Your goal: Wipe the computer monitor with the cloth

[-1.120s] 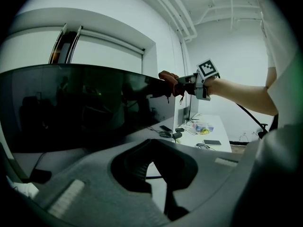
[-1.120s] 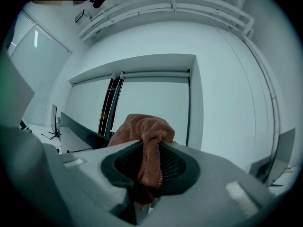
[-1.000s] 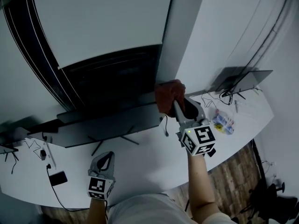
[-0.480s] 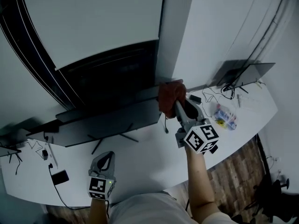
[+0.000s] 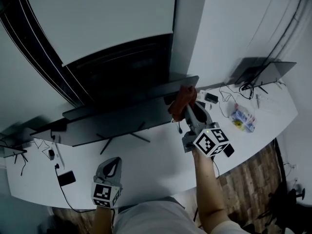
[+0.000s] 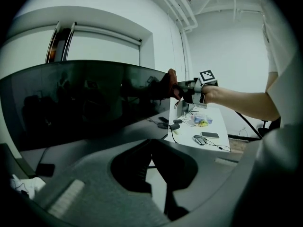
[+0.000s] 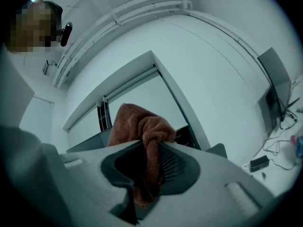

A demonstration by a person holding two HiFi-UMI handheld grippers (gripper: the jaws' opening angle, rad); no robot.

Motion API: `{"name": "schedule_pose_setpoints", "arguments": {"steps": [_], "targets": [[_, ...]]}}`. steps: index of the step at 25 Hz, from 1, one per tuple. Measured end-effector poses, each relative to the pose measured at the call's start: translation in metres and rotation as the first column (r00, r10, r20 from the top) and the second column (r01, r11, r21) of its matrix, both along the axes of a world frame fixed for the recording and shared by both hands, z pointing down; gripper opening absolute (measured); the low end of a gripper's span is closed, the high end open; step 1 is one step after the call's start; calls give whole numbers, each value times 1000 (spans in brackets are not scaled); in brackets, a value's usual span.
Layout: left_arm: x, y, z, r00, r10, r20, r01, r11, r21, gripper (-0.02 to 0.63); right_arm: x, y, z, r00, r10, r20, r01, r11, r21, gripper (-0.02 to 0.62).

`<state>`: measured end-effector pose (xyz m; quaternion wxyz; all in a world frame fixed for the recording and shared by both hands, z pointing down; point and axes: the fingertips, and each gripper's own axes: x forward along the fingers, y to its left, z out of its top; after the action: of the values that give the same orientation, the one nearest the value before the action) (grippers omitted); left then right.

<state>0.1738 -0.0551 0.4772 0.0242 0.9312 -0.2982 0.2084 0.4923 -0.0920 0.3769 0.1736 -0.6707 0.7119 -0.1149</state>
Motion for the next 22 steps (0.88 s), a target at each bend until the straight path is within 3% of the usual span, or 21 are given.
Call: {"name": "schedule_pose_setpoints", "arguments": {"steps": [22], "targets": [[-31,8,45,997,-59,54,64,994,-84,9,-15,-15,109,995,-30,95,41,992,-118,97]]}}
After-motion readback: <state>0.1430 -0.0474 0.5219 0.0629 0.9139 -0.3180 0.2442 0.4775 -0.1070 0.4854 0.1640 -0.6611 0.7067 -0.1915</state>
